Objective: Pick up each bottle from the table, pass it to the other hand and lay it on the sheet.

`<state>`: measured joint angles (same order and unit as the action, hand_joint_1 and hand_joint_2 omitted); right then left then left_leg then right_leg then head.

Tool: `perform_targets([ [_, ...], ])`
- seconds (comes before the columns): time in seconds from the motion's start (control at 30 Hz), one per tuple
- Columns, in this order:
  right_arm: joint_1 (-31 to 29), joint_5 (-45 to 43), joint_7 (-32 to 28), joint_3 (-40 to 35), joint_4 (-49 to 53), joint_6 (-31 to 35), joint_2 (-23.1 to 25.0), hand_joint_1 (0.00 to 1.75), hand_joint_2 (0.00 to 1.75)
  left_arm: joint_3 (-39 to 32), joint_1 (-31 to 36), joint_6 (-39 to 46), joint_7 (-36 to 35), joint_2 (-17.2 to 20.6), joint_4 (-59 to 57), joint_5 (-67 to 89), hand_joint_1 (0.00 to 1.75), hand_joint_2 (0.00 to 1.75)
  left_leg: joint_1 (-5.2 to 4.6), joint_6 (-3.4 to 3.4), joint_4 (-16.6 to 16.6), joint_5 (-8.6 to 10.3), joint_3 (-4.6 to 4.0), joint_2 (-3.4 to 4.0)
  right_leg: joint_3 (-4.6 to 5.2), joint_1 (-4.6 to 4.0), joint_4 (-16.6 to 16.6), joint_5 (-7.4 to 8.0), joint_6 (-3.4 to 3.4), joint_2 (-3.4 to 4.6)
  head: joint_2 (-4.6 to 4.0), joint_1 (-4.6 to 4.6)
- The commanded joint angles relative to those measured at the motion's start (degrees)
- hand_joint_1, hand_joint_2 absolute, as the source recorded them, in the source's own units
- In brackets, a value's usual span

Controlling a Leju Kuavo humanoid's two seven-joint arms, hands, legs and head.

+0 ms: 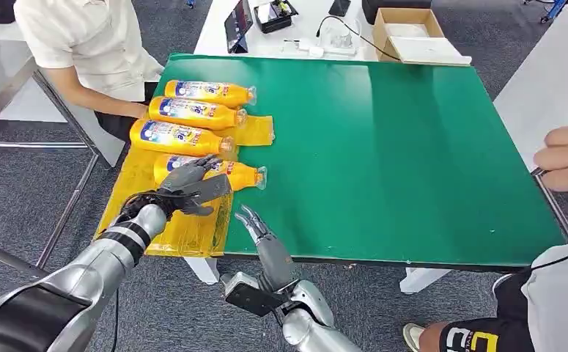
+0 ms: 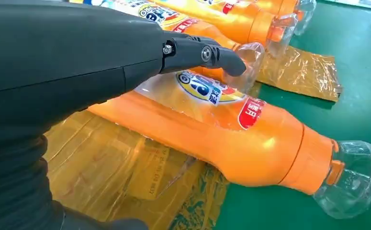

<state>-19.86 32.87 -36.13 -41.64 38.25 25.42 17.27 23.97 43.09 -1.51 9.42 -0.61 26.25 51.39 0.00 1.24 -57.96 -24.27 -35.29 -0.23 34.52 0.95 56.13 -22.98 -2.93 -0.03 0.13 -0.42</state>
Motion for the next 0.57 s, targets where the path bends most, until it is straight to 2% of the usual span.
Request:
perform_targets([
  [0.03,-2.51,-0.15,-0.26,-1.4,-3.01,0.47,-1.14,0.0,1.75,3.4,2.52,0.4,1.42,0.78,-2.23,-1.67,0.0,1.75,0.07,-0.08,0.0,-0.11,0.24,0.05,-0.23,-0.08,0.0,-0.09,0.13,0.03,0.0,0.0],
  [0.13,-1.91,-1.1,-0.89,-1.07,-1.9,-0.45,-1.34,0.0,1.75,-0.75,-0.55,2.53,6.11,-0.16,2.58,-8.26,0.0,1.75,0.08,-0.09,-0.05,-0.15,0.27,0.03,-0.27,-0.09,0.04,-0.14,0.15,0.01,0.0,0.0],
  [0.23,-0.33,-2.49,-2.01,-0.78,1.37,-1.55,-1.97,0.0,1.75,-7.01,-7.14,-2.15,12.58,-0.9,12.96,-21.14,0.0,1.75,0.02,-0.05,0.05,-0.1,0.25,0.06,-0.24,-0.03,-0.05,-0.09,0.09,0.04,0.0,-0.02],
  [0.3,1.24,-3.24,-2.29,-0.84,5.0,-2.3,-2.87,0.0,1.75,-8.92,-12.92,-6.73,12.35,-0.15,23.16,-30.41,0.0,1.75,0.0,-0.04,0.09,-0.1,0.26,0.09,-0.24,-0.01,-0.09,-0.08,0.08,0.07,0.0,0.0],
  [0.4,2.88,-3.23,-1.58,-1.3,8.74,-2.74,-4.04,0.0,1.75,-8.73,-18.02,-8.97,10.87,1.34,32.59,-37.11,0.0,1.75,0.03,-0.07,0.07,-0.19,0.37,0.14,-0.33,-0.05,-0.08,-0.14,0.12,0.11,0.0,0.0],
  [0.57,2.97,-3.23,-1.37,-1.34,8.95,-2.82,-4.19,0.0,1.75,-8.3,-18.18,-8.99,10.24,1.74,33.3,-37.59,0.0,1.75,0.05,-0.08,-0.01,-0.12,0.11,0.06,-0.11,-0.06,-0.04,-0.07,0.11,0.04,0.0,0.02],
])
